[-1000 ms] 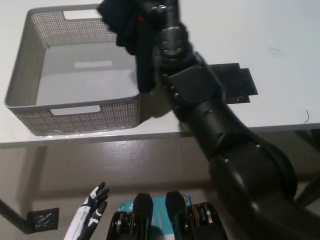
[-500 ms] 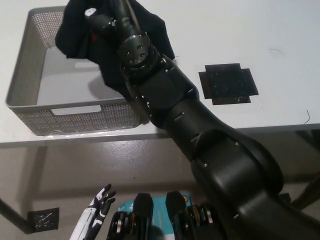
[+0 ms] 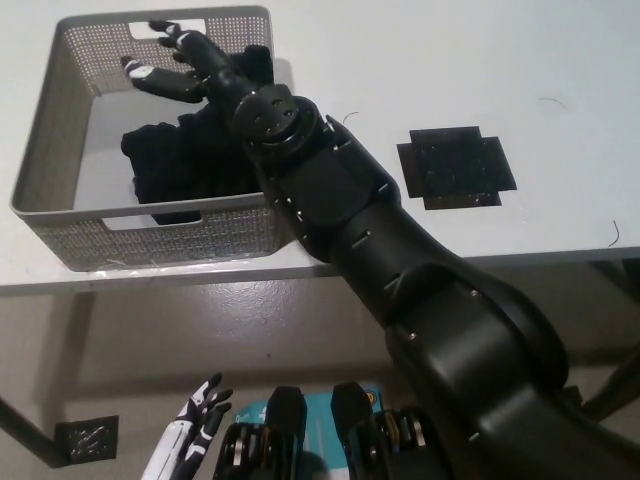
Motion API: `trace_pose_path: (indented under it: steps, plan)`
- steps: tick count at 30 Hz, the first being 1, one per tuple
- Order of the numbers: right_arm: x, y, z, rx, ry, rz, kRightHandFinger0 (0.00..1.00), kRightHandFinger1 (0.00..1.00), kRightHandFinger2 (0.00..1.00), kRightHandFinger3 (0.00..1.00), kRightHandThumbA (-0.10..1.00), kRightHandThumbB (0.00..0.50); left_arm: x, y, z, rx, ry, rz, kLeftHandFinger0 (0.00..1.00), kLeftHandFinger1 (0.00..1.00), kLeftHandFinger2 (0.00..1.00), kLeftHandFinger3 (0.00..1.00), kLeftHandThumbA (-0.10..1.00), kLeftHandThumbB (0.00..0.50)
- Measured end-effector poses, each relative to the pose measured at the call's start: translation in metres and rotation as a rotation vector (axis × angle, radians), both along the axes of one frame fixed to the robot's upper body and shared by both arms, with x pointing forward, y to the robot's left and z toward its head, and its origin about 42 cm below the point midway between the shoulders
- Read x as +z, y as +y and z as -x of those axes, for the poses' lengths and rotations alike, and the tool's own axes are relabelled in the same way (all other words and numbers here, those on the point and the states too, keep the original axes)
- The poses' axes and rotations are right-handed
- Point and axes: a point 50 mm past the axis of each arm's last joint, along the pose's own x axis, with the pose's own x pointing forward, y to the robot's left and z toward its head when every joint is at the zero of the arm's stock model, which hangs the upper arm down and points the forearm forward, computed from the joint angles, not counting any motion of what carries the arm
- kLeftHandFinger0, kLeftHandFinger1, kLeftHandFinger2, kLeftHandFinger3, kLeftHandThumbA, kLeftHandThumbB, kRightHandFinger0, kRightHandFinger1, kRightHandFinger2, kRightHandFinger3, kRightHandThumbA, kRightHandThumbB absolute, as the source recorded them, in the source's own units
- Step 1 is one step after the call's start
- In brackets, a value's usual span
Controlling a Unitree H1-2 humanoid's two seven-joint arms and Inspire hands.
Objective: Use the right hand to pick up a t shirt on the right hand side and place it into a contianer on the left side
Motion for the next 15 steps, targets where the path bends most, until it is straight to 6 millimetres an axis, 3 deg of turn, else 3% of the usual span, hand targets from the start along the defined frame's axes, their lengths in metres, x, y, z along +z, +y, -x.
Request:
trace_pose_path:
  steps: [7, 11, 13, 14, 15]
  plan:
    - [0.009, 0.007, 0.005, 0.092, -0.034, 0.04, 1.0, 1.0, 1.0, 1.0, 0.62, 0.456, -0.002, 0.001, 0.003, 0.0, 0.008, -0.004, 1.0, 0.9, 0.92, 1.0, 0.97, 0.301]
    - [0.015, 0.003, 0.004, 0.105, -0.084, 0.075, 1.0, 1.0, 1.0, 1.0, 0.73, 0.49, -0.002, 0.001, 0.003, 0.001, 0.008, -0.005, 0.99, 0.89, 0.91, 1.0, 0.94, 0.3]
    - [0.022, -0.002, 0.004, 0.106, -0.132, 0.074, 1.0, 1.0, 1.0, 1.0, 0.82, 0.477, -0.002, 0.001, 0.003, 0.001, 0.008, -0.005, 0.99, 0.89, 0.92, 1.0, 0.95, 0.296]
    - [0.024, -0.007, 0.004, 0.104, -0.166, 0.077, 1.0, 1.0, 1.0, 1.0, 1.0, 0.455, -0.002, 0.001, 0.004, 0.001, 0.009, -0.005, 1.0, 0.89, 0.93, 1.0, 0.97, 0.312]
    - [0.028, -0.014, 0.004, 0.101, -0.212, 0.087, 1.0, 1.0, 1.0, 1.0, 1.0, 0.434, -0.003, 0.001, 0.004, 0.001, 0.01, -0.005, 1.0, 0.89, 0.94, 1.0, 0.97, 0.31]
